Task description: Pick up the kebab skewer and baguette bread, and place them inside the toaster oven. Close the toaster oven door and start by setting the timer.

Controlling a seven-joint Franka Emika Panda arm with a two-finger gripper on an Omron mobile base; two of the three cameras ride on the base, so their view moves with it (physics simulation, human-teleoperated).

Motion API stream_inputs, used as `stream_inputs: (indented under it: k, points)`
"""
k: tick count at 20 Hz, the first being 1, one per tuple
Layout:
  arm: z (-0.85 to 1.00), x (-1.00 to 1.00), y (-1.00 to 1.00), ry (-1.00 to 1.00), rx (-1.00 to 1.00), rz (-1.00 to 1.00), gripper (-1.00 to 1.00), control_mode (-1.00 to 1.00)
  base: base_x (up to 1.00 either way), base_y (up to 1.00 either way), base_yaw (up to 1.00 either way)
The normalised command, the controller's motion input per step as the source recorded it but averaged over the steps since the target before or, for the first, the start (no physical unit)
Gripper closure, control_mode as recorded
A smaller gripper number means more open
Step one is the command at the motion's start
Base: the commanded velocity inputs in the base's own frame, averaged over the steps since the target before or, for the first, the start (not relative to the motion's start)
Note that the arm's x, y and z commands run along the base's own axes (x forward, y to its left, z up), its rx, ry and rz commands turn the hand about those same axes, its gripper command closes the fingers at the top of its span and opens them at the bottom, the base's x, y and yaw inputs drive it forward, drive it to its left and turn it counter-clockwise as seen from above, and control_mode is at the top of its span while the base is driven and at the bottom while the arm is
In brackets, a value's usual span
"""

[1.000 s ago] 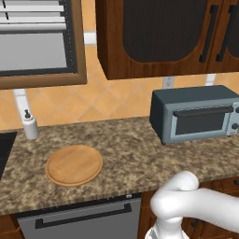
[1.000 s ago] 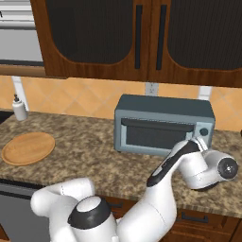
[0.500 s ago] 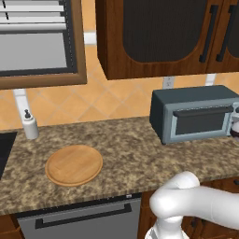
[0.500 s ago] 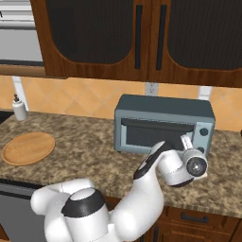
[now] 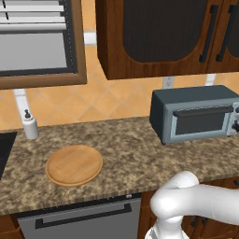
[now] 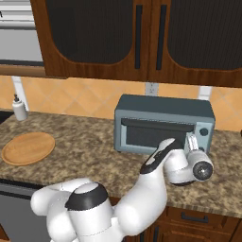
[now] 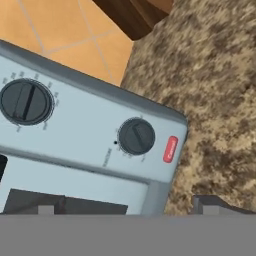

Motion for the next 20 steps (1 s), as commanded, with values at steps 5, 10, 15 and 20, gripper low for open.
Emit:
stream_inputs:
  k: [5, 10, 15, 20]
  points:
    - [0.00, 0.00, 0.00, -0.17, 0.06, 0.00, -1.00, -1.00, 0.00, 0.00, 0.00]
    - [0.00, 0.00, -0.12, -0.11, 0.00, 0.00, -1.00, -1.00, 0.00, 0.00, 0.00]
    - [0.00, 0.00, -0.01, -0.06, -0.02, -0.01, -1.00, -1.00, 0.00, 0.00, 0.00]
    - [0.00, 0.00, 0.00, -0.05, -0.03, 0.00, -1.00, -1.00, 0.00, 0.00, 0.00]
